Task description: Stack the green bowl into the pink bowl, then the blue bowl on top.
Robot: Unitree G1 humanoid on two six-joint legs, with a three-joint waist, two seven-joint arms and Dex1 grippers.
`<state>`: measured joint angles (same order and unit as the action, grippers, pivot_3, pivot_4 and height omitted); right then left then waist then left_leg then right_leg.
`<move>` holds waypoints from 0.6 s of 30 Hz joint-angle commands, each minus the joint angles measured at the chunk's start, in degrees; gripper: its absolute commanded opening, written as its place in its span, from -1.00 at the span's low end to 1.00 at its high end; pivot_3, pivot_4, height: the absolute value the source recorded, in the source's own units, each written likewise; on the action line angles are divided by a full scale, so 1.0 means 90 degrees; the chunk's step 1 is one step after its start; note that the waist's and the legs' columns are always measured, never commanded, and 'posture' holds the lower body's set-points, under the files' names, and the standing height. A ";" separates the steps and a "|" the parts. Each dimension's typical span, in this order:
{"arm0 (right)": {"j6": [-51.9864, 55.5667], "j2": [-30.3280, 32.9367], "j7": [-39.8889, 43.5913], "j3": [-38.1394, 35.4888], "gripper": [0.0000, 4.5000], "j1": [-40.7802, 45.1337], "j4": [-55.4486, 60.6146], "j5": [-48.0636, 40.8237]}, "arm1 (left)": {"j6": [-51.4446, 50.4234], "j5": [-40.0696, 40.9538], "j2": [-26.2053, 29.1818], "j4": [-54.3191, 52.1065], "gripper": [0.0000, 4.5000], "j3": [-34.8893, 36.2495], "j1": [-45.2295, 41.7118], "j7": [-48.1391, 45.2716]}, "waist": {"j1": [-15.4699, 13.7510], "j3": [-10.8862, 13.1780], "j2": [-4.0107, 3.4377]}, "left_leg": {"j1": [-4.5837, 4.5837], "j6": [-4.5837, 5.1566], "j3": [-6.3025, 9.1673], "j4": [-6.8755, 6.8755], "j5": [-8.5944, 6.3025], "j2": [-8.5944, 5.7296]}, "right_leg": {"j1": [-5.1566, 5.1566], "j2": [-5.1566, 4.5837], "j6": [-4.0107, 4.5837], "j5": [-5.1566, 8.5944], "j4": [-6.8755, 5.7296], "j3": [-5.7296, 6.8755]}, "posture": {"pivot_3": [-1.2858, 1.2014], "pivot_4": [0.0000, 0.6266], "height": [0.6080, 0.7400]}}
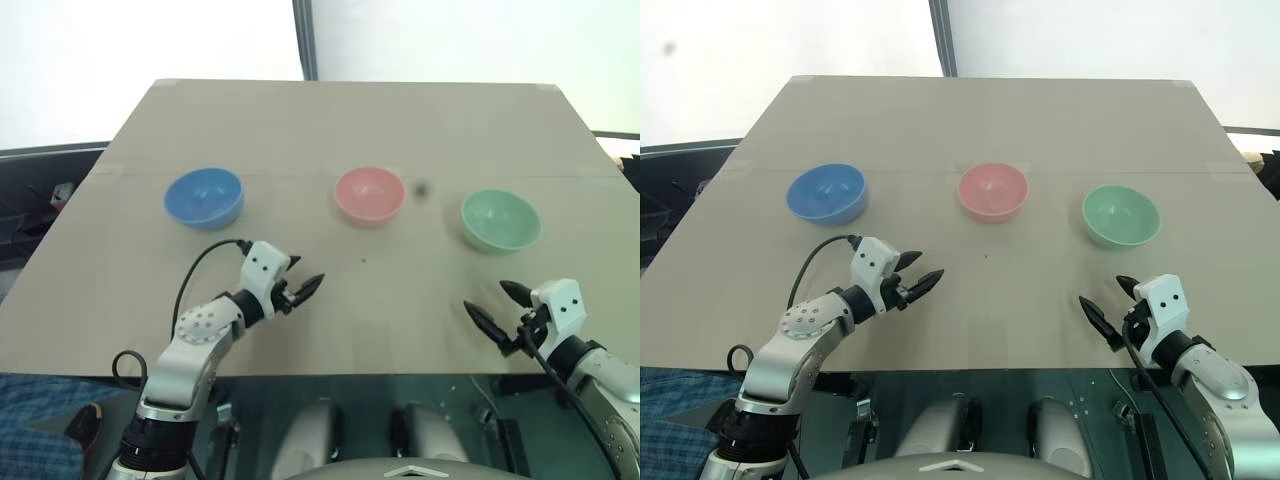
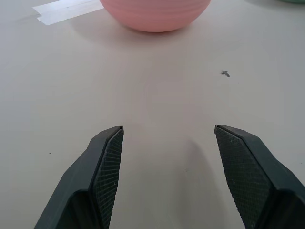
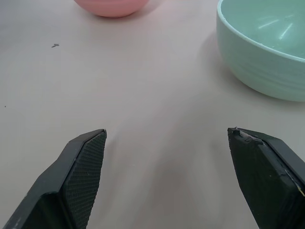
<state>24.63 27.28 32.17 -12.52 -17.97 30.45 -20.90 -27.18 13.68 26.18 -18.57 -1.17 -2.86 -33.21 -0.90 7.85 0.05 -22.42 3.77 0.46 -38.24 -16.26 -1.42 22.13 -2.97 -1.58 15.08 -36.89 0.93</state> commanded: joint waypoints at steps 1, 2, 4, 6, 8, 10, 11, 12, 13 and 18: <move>-0.0213 0.0096 0.0060 -0.0238 0.90 -0.0032 0.0066 -0.0050 | 0.0128 0.0111 0.0006 -0.0271 0.43 0.0121 0.0110 -0.0005 | 0.0000 0.0000 0.0000 | 0.0000 0.0000 0.0000 0.0000 0.0000 0.0000 | 0.0000 0.0000 0.0000 0.0000 0.0000 0.0000 | 0.03 -0.52 1.00; -0.0232 0.0121 0.0063 -0.0245 0.90 -0.0024 0.0045 -0.0025 | 0.0137 0.0129 -0.0034 -0.0268 0.43 0.0146 0.0152 0.0026 | 0.0002 0.0000 -0.0001 | 0.0000 0.0000 0.0000 0.0000 0.0000 0.0000 | 0.0000 0.0000 0.0000 0.0000 0.0000 0.0000 | 0.03 -0.52 1.00; -0.0253 0.0166 0.0057 -0.0229 0.90 0.0002 0.0027 0.0009 | 0.0170 0.0126 -0.0085 -0.0276 0.43 0.0171 0.0232 0.0062 | 0.0002 -0.0001 0.0000 | 0.0000 0.0000 0.0000 0.0000 0.0000 0.0000 | 0.0000 0.0000 0.0000 0.0000 0.0000 0.0000 | 0.03 -0.52 1.00; -0.0271 0.0204 0.0051 -0.0205 0.90 0.0026 0.0012 0.0026 | 0.0177 0.0104 -0.0109 -0.0284 0.43 0.0172 0.0247 0.0083 | 0.0001 0.0000 0.0000 | 0.0000 0.0000 0.0000 0.0000 0.0000 0.0000 | 0.0000 0.0000 0.0000 0.0000 0.0001 0.0000 | 0.03 -0.52 1.00; -0.0281 0.0215 0.0035 -0.0180 0.90 0.0030 0.0013 0.0042 | 0.0183 0.0087 -0.0125 -0.0282 0.43 0.0177 0.0251 0.0111 | -0.0003 -0.0001 0.0000 | 0.0001 0.0002 0.0000 0.0000 -0.0001 0.0000 | 0.0000 0.0000 0.0000 0.0000 0.0000 0.0000 | 0.03 -0.52 1.00; -0.0295 0.0211 0.0023 -0.0159 0.90 0.0017 0.0023 0.0051 | 0.0195 0.0082 -0.0129 -0.0281 0.43 0.0179 0.0265 0.0129 | -0.0004 -0.0001 0.0000 | 0.0001 0.0002 0.0000 0.0000 -0.0001 0.0000 | 0.0000 0.0000 0.0000 0.0000 0.0000 0.0000 | 0.03 -0.52 1.00; -0.0302 0.0208 0.0019 -0.0150 0.90 0.0010 0.0027 0.0055 | 0.0202 0.0081 -0.0128 -0.0281 0.43 0.0178 0.0272 0.0135 | -0.0003 -0.0001 0.0000 | 0.0001 0.0001 0.0000 0.0000 -0.0001 0.0000 | 0.0000 0.0000 0.0000 0.0000 0.0000 0.0000 | 0.03 -0.52 1.00; -0.0303 0.0206 0.0014 -0.0144 0.90 0.0010 0.0029 0.0058 | 0.0205 0.0081 -0.0127 -0.0281 0.43 0.0176 0.0276 0.0139 | -0.0003 -0.0001 0.0000 | 0.0000 0.0000 -0.0001 0.0000 0.0000 0.0000 | -0.0001 0.0000 0.0000 0.0000 0.0000 0.0000 | 0.03 -0.52 1.00; -0.0301 0.0205 0.0009 -0.0139 0.90 0.0012 0.0030 0.0059 | 0.0208 0.0081 -0.0125 -0.0279 0.43 0.0175 0.0277 0.0142 | -0.0002 -0.0001 0.0000 | 0.0000 0.0000 0.0000 0.0000 0.0000 0.0000 | -0.0001 0.0000 0.0000 0.0000 0.0000 0.0000 | 0.03 -0.52 1.00; -0.0263 0.0186 -0.0023 -0.0114 0.90 0.0033 0.0043 0.0049 | 0.0219 0.0086 -0.0113 -0.0235 0.43 0.0188 0.0255 0.0145 | -0.0002 -0.0001 0.0000 | 0.0001 -0.0001 -0.0001 0.0000 0.0000 0.0000 | -0.0001 0.0000 0.0000 0.0000 0.0000 0.0000 | 0.03 -0.52 1.00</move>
<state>23.29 28.86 32.08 -13.17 -17.81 29.86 -20.39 -26.67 13.76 25.22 -18.90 -0.49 -0.54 -32.02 -0.92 7.84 0.05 -22.41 3.77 0.46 -38.24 -16.26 -1.43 22.12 -2.96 -1.58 15.08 -36.89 0.93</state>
